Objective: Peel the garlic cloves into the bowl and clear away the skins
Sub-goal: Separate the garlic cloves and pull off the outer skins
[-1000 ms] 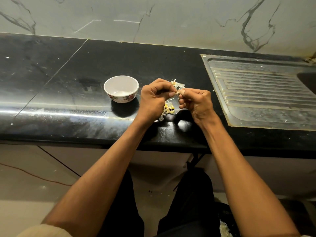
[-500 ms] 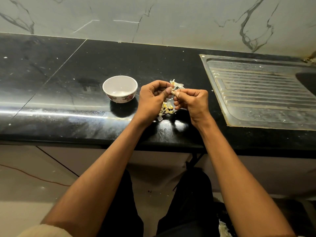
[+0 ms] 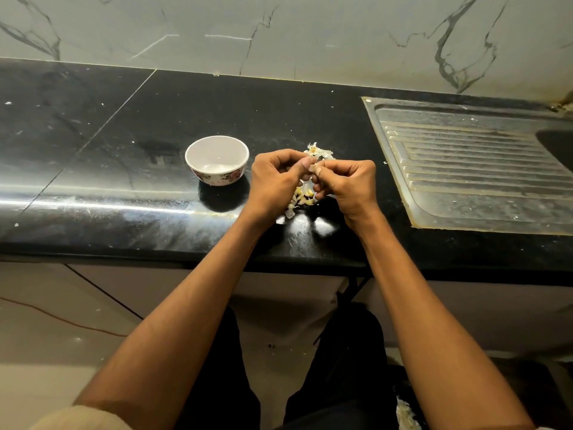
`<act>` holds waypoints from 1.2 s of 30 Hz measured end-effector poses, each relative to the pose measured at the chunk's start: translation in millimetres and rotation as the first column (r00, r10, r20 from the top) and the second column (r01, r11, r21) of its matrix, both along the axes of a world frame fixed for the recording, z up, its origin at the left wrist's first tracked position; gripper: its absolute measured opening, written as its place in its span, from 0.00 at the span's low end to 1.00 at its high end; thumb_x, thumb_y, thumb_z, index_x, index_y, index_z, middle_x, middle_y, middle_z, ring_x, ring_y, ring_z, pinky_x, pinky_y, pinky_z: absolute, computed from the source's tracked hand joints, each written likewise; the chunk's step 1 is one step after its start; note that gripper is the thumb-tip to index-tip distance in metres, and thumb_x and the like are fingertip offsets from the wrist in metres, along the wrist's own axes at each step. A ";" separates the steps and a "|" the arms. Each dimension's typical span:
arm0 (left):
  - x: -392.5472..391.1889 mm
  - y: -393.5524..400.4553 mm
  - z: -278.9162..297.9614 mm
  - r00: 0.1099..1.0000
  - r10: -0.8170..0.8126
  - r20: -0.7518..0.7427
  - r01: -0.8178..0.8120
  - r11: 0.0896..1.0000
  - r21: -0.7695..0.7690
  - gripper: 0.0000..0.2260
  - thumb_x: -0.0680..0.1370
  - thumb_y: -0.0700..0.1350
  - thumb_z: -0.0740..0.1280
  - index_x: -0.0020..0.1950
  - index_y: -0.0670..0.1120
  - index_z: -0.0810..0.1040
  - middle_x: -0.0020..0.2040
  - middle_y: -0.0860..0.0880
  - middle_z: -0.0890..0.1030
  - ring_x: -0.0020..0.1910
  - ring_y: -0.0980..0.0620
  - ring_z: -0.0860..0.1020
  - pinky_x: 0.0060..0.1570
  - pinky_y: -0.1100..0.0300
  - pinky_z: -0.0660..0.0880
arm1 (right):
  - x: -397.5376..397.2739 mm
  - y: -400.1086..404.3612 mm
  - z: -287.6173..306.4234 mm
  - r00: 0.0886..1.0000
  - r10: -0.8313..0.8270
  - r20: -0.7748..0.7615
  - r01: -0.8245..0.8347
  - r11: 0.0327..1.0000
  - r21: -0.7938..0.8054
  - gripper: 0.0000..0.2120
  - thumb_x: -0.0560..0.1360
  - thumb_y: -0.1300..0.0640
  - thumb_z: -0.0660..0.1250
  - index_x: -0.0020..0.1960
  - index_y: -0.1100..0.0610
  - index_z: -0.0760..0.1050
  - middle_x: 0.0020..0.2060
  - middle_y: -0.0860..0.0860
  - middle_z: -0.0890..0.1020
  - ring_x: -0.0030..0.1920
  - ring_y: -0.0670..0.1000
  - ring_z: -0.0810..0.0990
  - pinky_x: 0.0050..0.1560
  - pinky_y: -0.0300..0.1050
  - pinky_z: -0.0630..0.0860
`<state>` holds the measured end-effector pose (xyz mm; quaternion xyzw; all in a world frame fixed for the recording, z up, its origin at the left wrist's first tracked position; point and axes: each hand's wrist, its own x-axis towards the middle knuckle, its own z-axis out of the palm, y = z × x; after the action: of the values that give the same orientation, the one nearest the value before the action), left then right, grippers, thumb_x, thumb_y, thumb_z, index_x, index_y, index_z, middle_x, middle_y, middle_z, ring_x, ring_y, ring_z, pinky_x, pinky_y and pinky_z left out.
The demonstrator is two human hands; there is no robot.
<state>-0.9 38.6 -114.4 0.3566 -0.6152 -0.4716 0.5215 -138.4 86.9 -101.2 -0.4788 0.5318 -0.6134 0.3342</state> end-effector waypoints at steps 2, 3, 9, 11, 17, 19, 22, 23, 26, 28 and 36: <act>0.6 -2.2 -1.0 1.000 0.008 -0.017 -0.007 1.000 0.029 0.04 0.79 0.38 0.72 0.50 0.39 0.86 0.40 0.43 0.86 0.37 0.54 0.82 0.40 0.60 0.78 | -0.2 -0.1 -0.1 1.000 -0.007 0.001 0.007 1.000 0.005 0.05 0.76 0.69 0.73 0.42 0.66 0.84 0.30 0.55 0.83 0.27 0.50 0.79 0.28 0.40 0.77; 0.7 -2.7 -1.1 1.000 0.007 -0.024 -0.006 0.999 0.040 0.05 0.79 0.38 0.71 0.51 0.38 0.86 0.40 0.43 0.86 0.36 0.55 0.82 0.39 0.61 0.78 | -0.2 0.0 0.0 1.000 -0.014 0.002 0.014 1.000 0.006 0.06 0.76 0.69 0.72 0.41 0.65 0.84 0.29 0.55 0.83 0.27 0.50 0.79 0.28 0.40 0.77; 0.5 -4.5 -1.7 0.998 0.001 -0.062 0.002 0.998 0.058 0.08 0.81 0.40 0.70 0.55 0.37 0.85 0.42 0.43 0.86 0.39 0.55 0.81 0.38 0.64 0.76 | -1.3 -2.7 1.3 0.981 -0.195 -0.015 0.195 0.981 0.012 0.07 0.75 0.68 0.73 0.39 0.60 0.85 0.30 0.54 0.84 0.28 0.50 0.81 0.29 0.43 0.79; 0.3 -4.8 -2.0 0.998 0.004 -0.068 0.000 0.998 0.061 0.08 0.82 0.40 0.69 0.54 0.37 0.85 0.43 0.41 0.86 0.39 0.54 0.80 0.37 0.65 0.75 | -2.6 -5.2 -1.0 0.960 -0.250 -0.127 0.251 0.968 -0.012 0.08 0.75 0.65 0.73 0.38 0.58 0.85 0.31 0.54 0.85 0.30 0.52 0.83 0.31 0.46 0.80; 0.5 -4.0 -1.4 0.998 -0.010 -0.055 0.013 0.999 0.051 0.06 0.81 0.40 0.71 0.53 0.40 0.86 0.44 0.44 0.86 0.40 0.57 0.80 0.38 0.64 0.76 | -2.9 -12.0 -2.8 0.852 -0.345 -0.394 0.345 0.936 -0.072 0.07 0.75 0.57 0.74 0.39 0.55 0.85 0.32 0.45 0.84 0.34 0.46 0.83 0.41 0.46 0.82; 0.6 -3.4 -0.8 0.998 -0.003 -0.057 0.006 0.999 0.051 0.06 0.80 0.39 0.71 0.53 0.39 0.86 0.46 0.43 0.87 0.40 0.58 0.80 0.38 0.64 0.76 | -3.5 -12.1 -3.1 0.832 -0.339 -0.438 0.343 0.936 -0.074 0.03 0.72 0.60 0.77 0.40 0.55 0.85 0.33 0.44 0.84 0.35 0.44 0.83 0.39 0.37 0.80; 0.1 -1.8 0.5 0.997 0.010 -0.071 -0.007 0.999 0.048 0.05 0.79 0.37 0.72 0.54 0.38 0.85 0.44 0.41 0.86 0.39 0.56 0.79 0.39 0.64 0.76 | -5.4 -13.2 -6.8 0.820 -0.326 -0.471 0.330 0.941 -0.076 0.08 0.69 0.68 0.75 0.44 0.57 0.84 0.37 0.47 0.83 0.37 0.44 0.81 0.40 0.34 0.80; -0.2 -1.8 0.4 0.997 0.015 -0.077 -0.011 0.999 0.053 0.05 0.79 0.36 0.72 0.53 0.39 0.85 0.43 0.43 0.85 0.38 0.56 0.79 0.39 0.64 0.76 | -5.9 -13.9 -7.8 0.819 -0.324 -0.474 0.326 0.942 -0.080 0.12 0.69 0.69 0.73 0.47 0.56 0.85 0.39 0.48 0.84 0.38 0.44 0.81 0.42 0.36 0.81; -0.9 -2.8 -0.8 0.997 0.036 -0.070 -0.030 0.997 0.077 0.03 0.78 0.37 0.74 0.50 0.42 0.84 0.41 0.46 0.85 0.38 0.56 0.80 0.39 0.63 0.77 | -8.0 -16.8 -10.2 0.818 -0.322 -0.476 0.323 0.943 -0.082 0.19 0.70 0.68 0.73 0.59 0.57 0.85 0.48 0.50 0.86 0.45 0.45 0.83 0.49 0.38 0.82; -0.9 -3.7 -1.3 0.997 0.047 -0.069 -0.041 0.995 0.087 0.02 0.77 0.37 0.74 0.49 0.42 0.84 0.41 0.46 0.85 0.38 0.55 0.81 0.39 0.63 0.78 | -8.6 -17.3 -10.7 0.820 -0.346 -0.456 0.337 0.936 -0.104 0.18 0.72 0.67 0.74 0.61 0.57 0.84 0.50 0.50 0.86 0.46 0.44 0.84 0.51 0.38 0.82; -0.5 -4.6 -1.5 0.996 0.053 -0.067 -0.048 0.996 0.070 0.02 0.78 0.38 0.73 0.47 0.44 0.83 0.40 0.49 0.84 0.38 0.56 0.81 0.38 0.63 0.78 | -3.9 -7.1 -7.2 0.937 -0.237 -0.258 0.195 0.964 -0.179 0.13 0.74 0.61 0.77 0.58 0.52 0.85 0.51 0.50 0.85 0.46 0.48 0.85 0.46 0.41 0.82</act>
<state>-1.4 34.0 -116.0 0.3733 -0.5712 -0.4910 0.5416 -142.3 79.8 -108.4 -0.5224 0.5748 -0.6117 0.1499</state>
